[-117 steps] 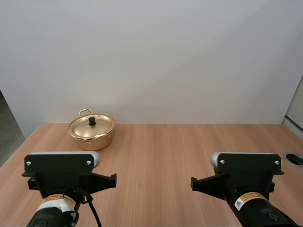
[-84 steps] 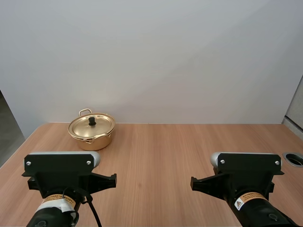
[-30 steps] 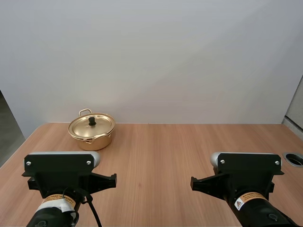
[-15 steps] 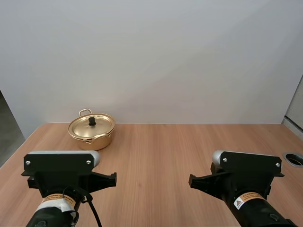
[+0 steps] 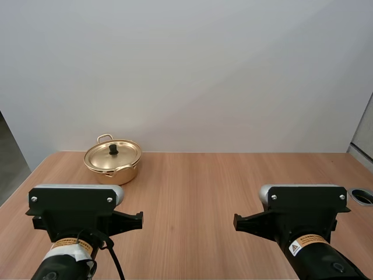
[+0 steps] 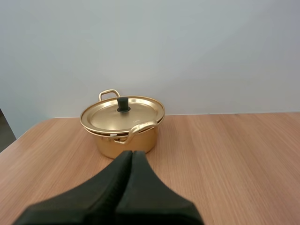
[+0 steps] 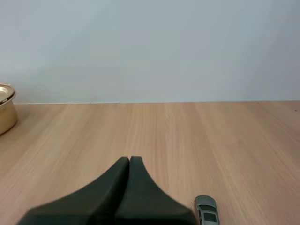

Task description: Open the pot, put the car inside, and close it

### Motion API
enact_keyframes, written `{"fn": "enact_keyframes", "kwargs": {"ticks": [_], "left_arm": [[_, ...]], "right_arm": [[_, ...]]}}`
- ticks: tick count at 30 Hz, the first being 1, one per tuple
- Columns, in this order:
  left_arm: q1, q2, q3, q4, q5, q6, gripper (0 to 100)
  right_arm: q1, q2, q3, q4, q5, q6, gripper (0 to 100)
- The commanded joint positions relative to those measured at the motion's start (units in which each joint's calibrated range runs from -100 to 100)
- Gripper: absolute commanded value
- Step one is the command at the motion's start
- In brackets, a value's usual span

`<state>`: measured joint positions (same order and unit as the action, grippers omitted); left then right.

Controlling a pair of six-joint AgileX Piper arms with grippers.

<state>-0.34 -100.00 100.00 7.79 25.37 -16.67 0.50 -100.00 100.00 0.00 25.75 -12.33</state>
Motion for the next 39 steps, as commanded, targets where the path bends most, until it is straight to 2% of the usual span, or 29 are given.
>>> {"fn": "enact_keyframes", "kwargs": {"ticks": [1,4,11,14,16,19,21,22,24,25,27,29,31,35,37,39], "left_arm": [[-0.02,0.0,0.0,0.01,0.0,0.02,0],[-0.02,0.0,0.0,0.01,0.0,0.02,0],[-0.02,0.0,0.0,0.25,0.0,0.02,0],[-0.02,0.0,0.0,1.97,0.0,4.38,0],[-0.02,0.0,0.0,6.06,-1.58,7.81,0],[-0.02,0.0,0.0,17.78,-10.35,10.79,0],[-0.02,0.0,-0.4,30.41,-14.32,11.25,0],[-0.02,0.0,-2.17,32.99,-14.32,11.14,0],[-0.02,0.0,-7.02,29.1,-9.79,9.19,0],[-0.02,0.0,-9.79,26.22,-5.75,7.24,0],[-0.02,1.95,-17.04,21.58,5.92,1.99,0],[-0.02,7.36,-23.14,21.24,12.84,-4.39,0],[-0.02,15.24,-28.56,21.24,17.38,-9.53,0],[-0.02,32.03,-39.29,17.75,27.98,-12.76,0],[-0.02,40.59,-45.38,14.57,34.75,-12.65,0],[-0.02,48.13,-50.36,12.29,39.52,-11.61,0]], "right_arm": [[-0.01,0.0,0.0,-3.89,1.08,-0.04,0],[-0.01,0.0,0.0,-8.95,1.99,-0.04,0],[-0.01,0.0,0.0,-13.71,6.93,-0.04,0],[-0.01,0.0,0.0,-14.82,3.38,-0.04,0],[-0.01,0.0,0.0,-16.67,-2.51,-0.04,0],[-0.01,0.0,0.0,-27.23,-11.04,-1.54,0],[-0.01,0.0,0.0,-34.65,-23.26,-1.99,0],[-0.01,0.0,0.0,-40.23,-30.48,-4.08,0],[-0.01,0.0,-0.35,-48.39,-37.74,-7.28,0],[-0.01,0.0,-2.38,-46.13,-38.01,-5.0,0],[-0.01,1.22,-8.35,-35.51,-27.72,0.11,0],[-0.01,6.84,-14.87,-27.93,-13.48,1.85,0],[-0.01,14.62,-20.2,-23.57,-2.32,3.16,0],[-0.01,34.56,-31.65,-18.53,22.53,8.42,0],[-0.01,43.96,-36.54,-16.84,33.23,8.42,0],[-0.01,53.16,-39.72,-17.49,38.95,7.81,0]]}}
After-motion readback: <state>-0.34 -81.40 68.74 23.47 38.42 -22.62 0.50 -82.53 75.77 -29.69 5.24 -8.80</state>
